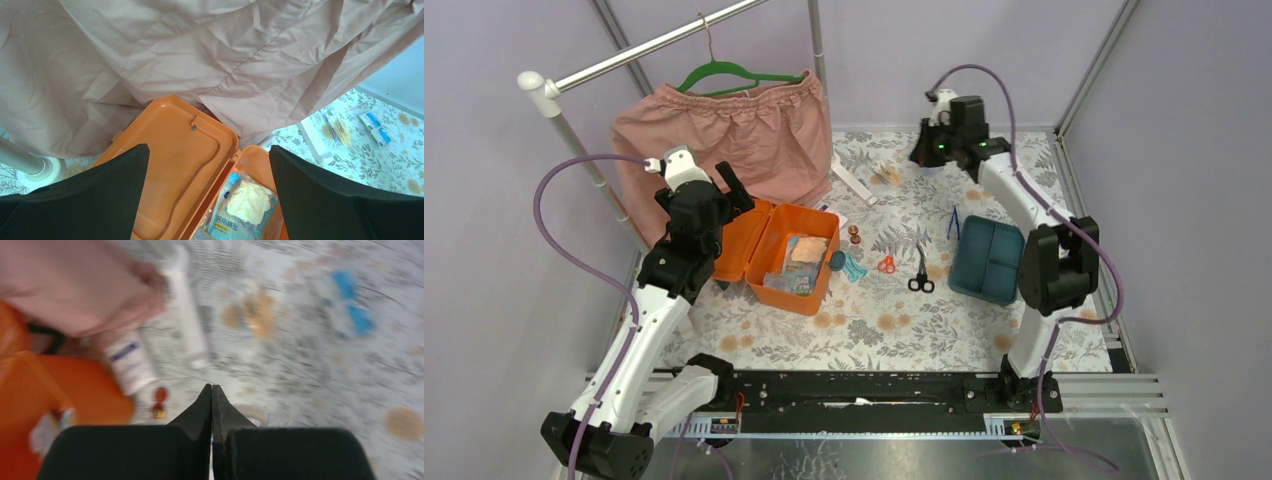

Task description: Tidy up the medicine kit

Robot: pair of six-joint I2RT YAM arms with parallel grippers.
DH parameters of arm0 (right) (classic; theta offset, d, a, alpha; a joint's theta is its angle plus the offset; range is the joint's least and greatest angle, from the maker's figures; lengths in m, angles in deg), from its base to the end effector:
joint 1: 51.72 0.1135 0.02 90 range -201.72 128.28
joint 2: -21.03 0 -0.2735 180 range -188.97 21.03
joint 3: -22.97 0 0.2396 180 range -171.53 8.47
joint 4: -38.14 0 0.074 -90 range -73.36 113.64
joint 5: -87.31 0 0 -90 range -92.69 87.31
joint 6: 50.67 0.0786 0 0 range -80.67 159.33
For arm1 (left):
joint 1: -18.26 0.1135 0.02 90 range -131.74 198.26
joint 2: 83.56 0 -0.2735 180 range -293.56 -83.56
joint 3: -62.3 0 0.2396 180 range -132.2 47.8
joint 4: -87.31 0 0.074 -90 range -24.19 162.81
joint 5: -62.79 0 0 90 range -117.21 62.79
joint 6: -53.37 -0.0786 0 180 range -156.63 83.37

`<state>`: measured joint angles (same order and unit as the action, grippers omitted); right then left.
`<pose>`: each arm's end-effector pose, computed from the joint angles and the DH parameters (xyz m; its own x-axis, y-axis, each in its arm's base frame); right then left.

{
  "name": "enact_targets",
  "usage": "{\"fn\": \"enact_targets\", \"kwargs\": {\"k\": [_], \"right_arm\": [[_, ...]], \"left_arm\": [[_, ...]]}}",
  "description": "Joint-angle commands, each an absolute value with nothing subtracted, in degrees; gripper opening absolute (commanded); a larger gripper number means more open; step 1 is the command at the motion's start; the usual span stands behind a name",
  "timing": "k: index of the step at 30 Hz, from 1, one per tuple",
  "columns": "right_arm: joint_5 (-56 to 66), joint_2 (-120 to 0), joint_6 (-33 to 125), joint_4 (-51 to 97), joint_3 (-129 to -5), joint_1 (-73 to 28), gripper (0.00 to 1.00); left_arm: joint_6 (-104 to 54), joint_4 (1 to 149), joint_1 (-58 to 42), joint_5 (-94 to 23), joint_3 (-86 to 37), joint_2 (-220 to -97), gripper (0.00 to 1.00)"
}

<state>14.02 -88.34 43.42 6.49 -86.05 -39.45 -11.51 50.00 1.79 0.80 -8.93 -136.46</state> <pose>0.4612 0.1234 0.2909 -0.5480 -0.0493 -0.8350 -0.4038 0.8899 0.2125 0.2196 -0.0264 0.3604 -0.2079 -0.3294 -0.9210 -0.2914 0.9197 -0.2631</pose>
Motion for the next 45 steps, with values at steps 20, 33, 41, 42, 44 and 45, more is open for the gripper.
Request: {"fn": "enact_targets", "kwargs": {"k": [20,33,41,42,44,45], "right_arm": [[29.2,-90.2,58.0,32.2,-81.2,-4.1,0.02],[28.1,-92.9,56.3,30.0,-81.6,-3.8,0.21],[27.5,-91.3,55.5,29.1,-81.6,-3.9,0.26],[26.6,-90.3,55.0,29.0,-81.3,-3.9,0.26],[24.7,-88.5,54.5,28.7,-80.6,-4.2,0.27],[24.9,-87.8,54.8,28.9,-80.3,-4.7,0.27]], "left_arm": [[-10.9,50.2,1.5,3.5,-8.9,-136.4,0.99],[-11.0,50.2,1.5,3.4,-8.9,-136.5,0.99],[-11.0,50.2,1.5,3.4,-8.9,-136.5,0.99],[-11.0,50.2,1.5,3.4,-8.9,-136.5,0.99],[-11.0,50.2,1.5,3.4,-8.9,-136.4,0.99],[-11.0,50.2,1.5,3.4,-8.9,-136.4,0.99]]}}
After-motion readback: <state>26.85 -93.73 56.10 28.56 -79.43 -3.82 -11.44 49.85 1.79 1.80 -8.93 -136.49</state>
